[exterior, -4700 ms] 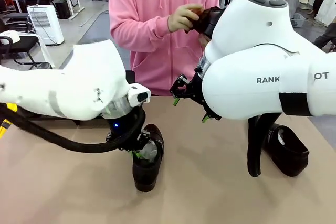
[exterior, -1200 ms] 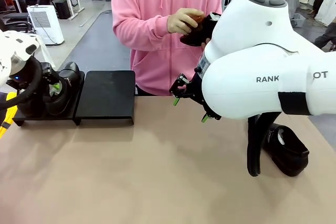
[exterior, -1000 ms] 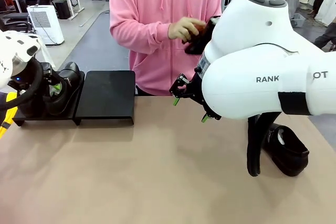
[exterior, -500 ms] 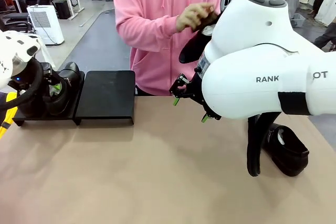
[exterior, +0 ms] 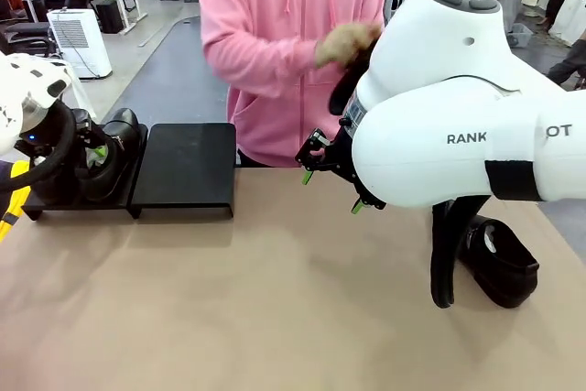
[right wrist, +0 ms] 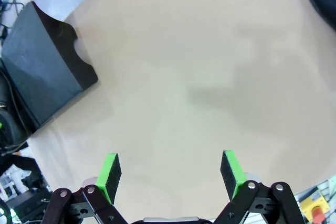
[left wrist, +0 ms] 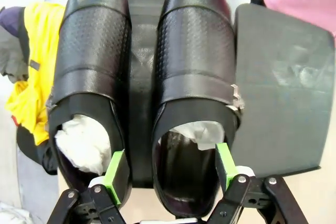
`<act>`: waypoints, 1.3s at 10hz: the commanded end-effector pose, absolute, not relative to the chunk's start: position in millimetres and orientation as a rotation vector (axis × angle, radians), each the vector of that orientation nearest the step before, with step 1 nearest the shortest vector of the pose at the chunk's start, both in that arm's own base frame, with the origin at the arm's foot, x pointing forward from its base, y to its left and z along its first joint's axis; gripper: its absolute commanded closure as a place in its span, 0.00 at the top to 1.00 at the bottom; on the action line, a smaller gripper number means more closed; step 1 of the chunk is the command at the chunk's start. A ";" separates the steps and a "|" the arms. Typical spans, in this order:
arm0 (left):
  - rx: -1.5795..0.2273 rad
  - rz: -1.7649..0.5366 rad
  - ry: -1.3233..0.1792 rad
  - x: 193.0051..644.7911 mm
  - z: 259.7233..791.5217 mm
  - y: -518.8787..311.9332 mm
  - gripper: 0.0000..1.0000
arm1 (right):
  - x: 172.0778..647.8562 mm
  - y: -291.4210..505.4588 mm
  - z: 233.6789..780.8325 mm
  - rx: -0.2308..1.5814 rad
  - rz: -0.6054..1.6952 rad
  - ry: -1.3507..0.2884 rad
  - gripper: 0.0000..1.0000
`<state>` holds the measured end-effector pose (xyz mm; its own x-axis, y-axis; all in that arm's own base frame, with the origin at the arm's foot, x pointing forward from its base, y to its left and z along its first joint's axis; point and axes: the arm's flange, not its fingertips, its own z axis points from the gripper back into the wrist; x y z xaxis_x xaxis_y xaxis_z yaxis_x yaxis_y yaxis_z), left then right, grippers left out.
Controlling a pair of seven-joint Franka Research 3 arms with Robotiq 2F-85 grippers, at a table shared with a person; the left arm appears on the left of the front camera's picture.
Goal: Organize the shoes by placing them on the stand.
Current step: Pick up one Shoe and place it in the middle of the table.
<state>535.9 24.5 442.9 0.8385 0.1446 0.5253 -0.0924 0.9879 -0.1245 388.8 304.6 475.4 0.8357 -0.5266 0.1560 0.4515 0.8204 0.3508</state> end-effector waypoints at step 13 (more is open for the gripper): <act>-0.525 -0.345 -0.181 354.7 562.0 -72.6 0.85 | 391.3 304.7 477.0 0.329 -0.513 -0.245 1.00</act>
<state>345.1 -75.9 557.9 0.9039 -0.2921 0.3124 0.4070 0.8120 -0.4183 389.0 304.7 475.0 0.8359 -0.5264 0.1554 0.4516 0.8206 0.3502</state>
